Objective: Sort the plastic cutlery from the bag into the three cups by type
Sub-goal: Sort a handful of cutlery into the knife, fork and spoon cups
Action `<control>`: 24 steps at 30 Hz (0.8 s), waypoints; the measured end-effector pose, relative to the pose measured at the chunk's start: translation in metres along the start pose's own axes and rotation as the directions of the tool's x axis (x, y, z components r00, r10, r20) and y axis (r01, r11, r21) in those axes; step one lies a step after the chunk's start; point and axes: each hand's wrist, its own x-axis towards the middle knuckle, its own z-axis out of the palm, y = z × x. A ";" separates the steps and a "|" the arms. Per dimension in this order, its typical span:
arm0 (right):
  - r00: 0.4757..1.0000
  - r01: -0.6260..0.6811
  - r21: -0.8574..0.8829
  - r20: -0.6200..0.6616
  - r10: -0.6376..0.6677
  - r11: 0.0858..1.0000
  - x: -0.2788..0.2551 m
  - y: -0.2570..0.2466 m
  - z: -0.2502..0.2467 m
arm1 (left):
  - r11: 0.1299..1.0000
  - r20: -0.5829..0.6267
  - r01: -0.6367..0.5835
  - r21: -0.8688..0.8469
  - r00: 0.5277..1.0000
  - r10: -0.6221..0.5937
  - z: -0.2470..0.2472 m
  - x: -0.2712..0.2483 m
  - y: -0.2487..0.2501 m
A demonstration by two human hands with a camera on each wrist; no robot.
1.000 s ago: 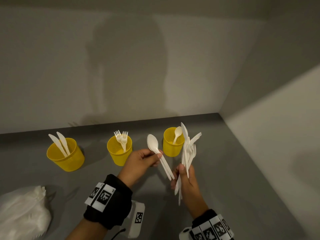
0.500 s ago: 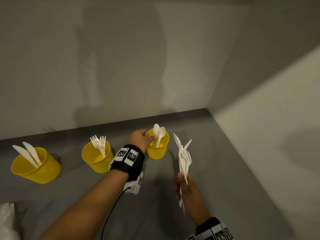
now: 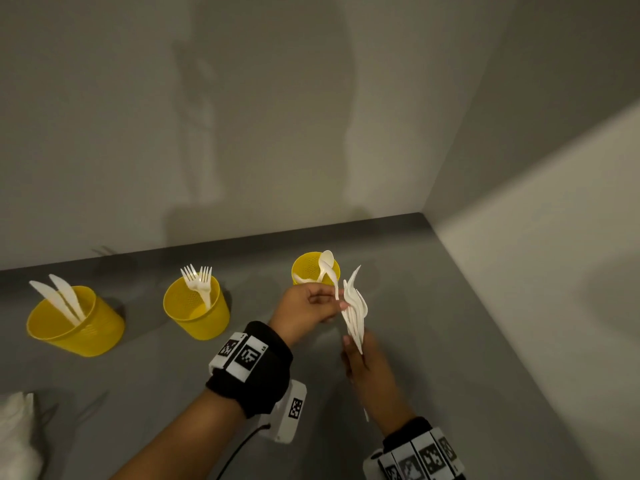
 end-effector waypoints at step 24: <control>0.961 -0.253 0.423 0.211 0.177 0.870 -0.019 -0.031 -0.008 | 0.854 -0.301 -0.233 0.465 0.866 0.400 -0.033 -0.008 0.003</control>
